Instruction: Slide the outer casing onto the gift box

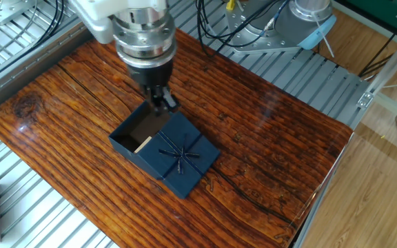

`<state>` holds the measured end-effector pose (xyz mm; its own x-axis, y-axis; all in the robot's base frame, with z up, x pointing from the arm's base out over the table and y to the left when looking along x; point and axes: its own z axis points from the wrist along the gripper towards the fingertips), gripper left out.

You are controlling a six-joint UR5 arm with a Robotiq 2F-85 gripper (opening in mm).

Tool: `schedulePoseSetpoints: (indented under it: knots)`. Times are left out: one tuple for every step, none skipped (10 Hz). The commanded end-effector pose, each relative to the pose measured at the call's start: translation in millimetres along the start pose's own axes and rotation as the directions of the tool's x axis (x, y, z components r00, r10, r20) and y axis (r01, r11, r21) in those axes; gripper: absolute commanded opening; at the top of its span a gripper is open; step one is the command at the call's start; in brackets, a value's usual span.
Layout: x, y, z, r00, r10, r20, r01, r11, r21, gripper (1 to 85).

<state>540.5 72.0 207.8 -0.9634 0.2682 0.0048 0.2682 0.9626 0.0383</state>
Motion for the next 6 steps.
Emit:
schedulePoseSetpoints:
  knots:
    - [29.2,10.6,4.0,0.999,0.027,-0.044,-0.027,1.0,0.014,1.0]
    - [37.1,20.3,11.7,0.997,0.059,-0.049,-0.059,0.998,0.0,1.0]
    - [36.9,25.1,16.8,0.997,0.071,-0.038,-0.071,0.997,-0.01,1.0]
    - [34.2,20.0,16.9,0.998,0.064,-0.026,-0.064,0.998,0.008,1.0]
    - [30.8,19.7,17.0,0.998,0.065,-0.013,-0.065,0.998,0.009,1.0]
    - [29.9,18.6,17.3,0.998,0.065,-0.01,-0.065,0.998,0.013,1.0]
